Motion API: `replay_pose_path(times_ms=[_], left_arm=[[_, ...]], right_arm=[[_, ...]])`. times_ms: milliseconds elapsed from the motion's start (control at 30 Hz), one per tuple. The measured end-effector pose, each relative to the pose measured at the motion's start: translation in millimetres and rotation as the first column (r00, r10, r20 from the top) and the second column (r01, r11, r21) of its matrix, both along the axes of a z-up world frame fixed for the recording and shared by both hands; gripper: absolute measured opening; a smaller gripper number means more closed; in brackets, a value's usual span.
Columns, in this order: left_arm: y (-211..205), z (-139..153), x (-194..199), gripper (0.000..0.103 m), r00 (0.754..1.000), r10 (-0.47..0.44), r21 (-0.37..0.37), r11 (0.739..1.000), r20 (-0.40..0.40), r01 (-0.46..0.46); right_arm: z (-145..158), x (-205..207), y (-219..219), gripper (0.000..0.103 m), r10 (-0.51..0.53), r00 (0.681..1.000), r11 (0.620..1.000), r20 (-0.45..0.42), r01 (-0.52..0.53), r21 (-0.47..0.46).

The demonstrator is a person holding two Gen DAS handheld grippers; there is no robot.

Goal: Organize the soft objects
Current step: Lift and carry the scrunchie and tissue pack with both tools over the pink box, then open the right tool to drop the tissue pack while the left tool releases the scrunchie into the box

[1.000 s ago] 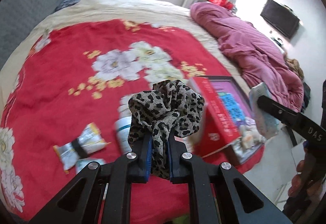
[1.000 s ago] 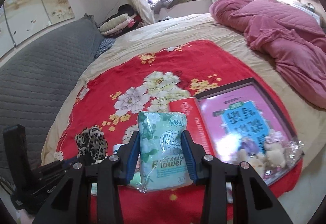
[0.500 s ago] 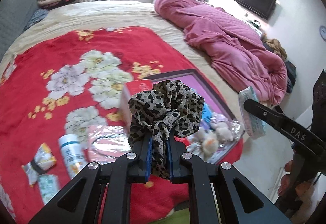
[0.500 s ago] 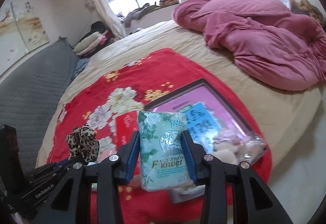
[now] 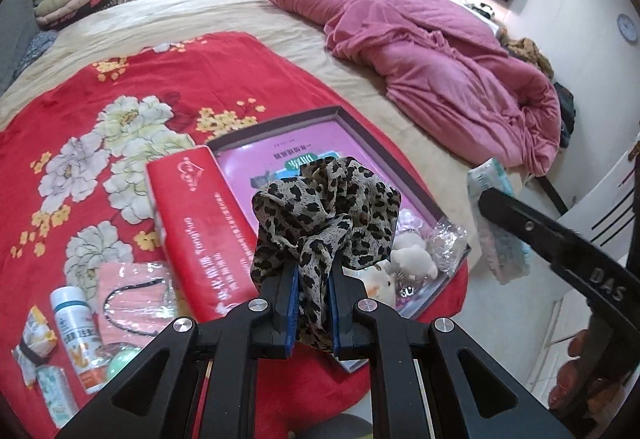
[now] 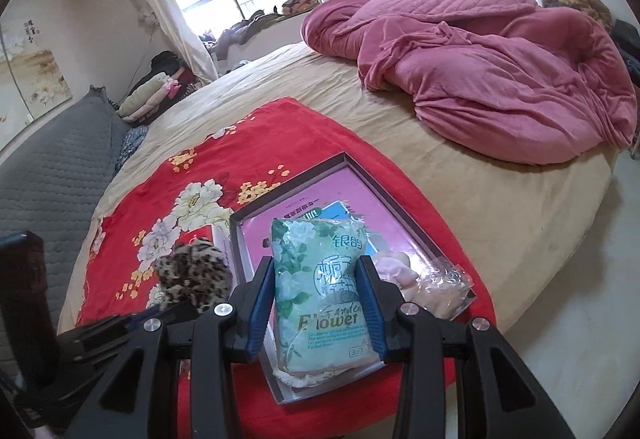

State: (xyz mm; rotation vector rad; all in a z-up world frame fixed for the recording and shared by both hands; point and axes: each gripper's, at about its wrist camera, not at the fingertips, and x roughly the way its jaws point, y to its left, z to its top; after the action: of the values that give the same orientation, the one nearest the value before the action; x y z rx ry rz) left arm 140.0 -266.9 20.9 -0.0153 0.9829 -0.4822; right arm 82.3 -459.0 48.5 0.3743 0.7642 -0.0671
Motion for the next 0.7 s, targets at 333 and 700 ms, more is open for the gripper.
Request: replay_pose_path(times_ms=[333,700], left_arm=[[-21,-22,15,0.012,0.999,-0.022,0.026,0.999,-0.03,0.022],[-39,-44,27,0.012,0.997,-0.042,0.043,0.998,-0.061,0.044]], right_arm=[[-14,14,-5,0.041,0.005,1.0,1.0,-0.017,-0.005,-0.002],[-41,28,-19,0.041,-0.021,0.997,1.0,-0.07,0.02,-0.017]])
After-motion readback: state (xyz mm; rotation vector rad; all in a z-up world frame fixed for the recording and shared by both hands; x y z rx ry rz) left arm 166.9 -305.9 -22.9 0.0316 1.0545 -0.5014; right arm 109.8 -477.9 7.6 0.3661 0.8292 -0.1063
